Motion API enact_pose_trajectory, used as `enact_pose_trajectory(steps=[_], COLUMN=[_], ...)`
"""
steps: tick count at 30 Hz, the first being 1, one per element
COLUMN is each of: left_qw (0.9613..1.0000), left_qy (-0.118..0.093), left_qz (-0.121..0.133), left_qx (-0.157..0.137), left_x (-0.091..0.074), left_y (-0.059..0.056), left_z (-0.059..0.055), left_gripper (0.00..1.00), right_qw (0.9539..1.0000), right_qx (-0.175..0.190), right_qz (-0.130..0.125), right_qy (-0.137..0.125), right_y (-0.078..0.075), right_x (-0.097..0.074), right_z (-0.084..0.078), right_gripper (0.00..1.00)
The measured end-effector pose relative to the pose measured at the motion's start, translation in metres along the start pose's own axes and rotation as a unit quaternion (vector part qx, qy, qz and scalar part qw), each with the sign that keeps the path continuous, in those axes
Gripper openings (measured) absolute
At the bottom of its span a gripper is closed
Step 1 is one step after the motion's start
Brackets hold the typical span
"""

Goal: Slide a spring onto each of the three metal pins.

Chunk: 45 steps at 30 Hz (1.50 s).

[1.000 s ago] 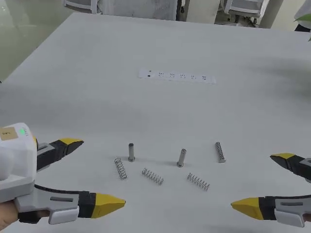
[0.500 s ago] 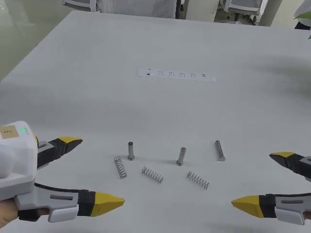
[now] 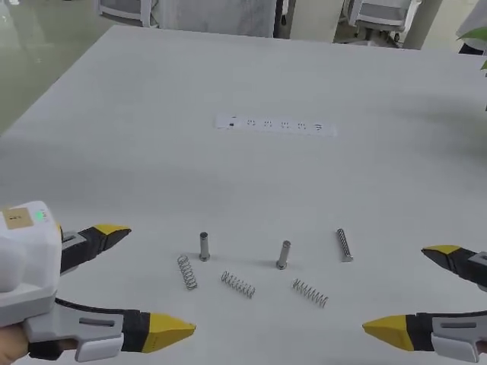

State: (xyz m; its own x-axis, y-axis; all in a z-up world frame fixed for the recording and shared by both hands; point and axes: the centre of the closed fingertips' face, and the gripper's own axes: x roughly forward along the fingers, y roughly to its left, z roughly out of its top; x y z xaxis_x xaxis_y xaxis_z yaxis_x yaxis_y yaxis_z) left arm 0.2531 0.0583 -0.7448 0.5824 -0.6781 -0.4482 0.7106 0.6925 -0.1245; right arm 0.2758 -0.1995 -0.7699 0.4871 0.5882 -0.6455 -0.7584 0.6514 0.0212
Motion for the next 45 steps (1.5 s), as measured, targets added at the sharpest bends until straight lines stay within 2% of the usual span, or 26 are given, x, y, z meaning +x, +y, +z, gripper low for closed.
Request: enact_pose_trajectory(steps=[9,15,21,27,31,34,40,45], left_qw=[1.0000,1.0000,1.0000,0.9999,0.9999,0.9999,0.9999,0.9999], left_qy=[0.004,0.006,0.007,0.006,0.005,0.005,0.006,0.010], left_qz=[0.004,0.002,0.000,0.003,0.005,0.007,0.008,0.005], left_qx=[-0.005,-0.005,-0.006,-0.009,-0.009,-0.010,-0.009,-0.009], left_x=[0.000,0.001,0.002,-0.001,-0.002,-0.003,-0.003,-0.003], left_y=[0.005,0.003,0.001,0.002,0.004,0.005,0.006,0.005], left_z=[0.000,0.000,-0.001,-0.002,-0.002,-0.002,-0.004,-0.006], left_gripper=[0.97,0.97,0.96,0.96,0.96,0.96,0.95,0.95], right_qw=[0.9999,0.9999,0.9996,0.9997,0.9994,0.9992,0.9993,0.9987], right_qx=[-0.001,0.014,0.025,0.011,0.015,0.014,0.004,0.021], right_qz=[0.014,0.006,0.004,0.005,0.016,0.019,0.007,-0.001], right_qy=[0.004,0.005,0.011,0.021,0.027,0.031,0.037,0.047], right_y=[0.005,-0.003,-0.011,-0.011,-0.009,-0.008,-0.018,-0.027], right_x=[0.000,-0.003,0.000,0.002,0.005,0.008,0.012,0.015], right_z=[0.000,0.001,0.002,0.004,0.005,0.007,0.012,0.015], right_gripper=[0.93,0.92,0.83,0.81,0.74,0.72,0.65,0.61])
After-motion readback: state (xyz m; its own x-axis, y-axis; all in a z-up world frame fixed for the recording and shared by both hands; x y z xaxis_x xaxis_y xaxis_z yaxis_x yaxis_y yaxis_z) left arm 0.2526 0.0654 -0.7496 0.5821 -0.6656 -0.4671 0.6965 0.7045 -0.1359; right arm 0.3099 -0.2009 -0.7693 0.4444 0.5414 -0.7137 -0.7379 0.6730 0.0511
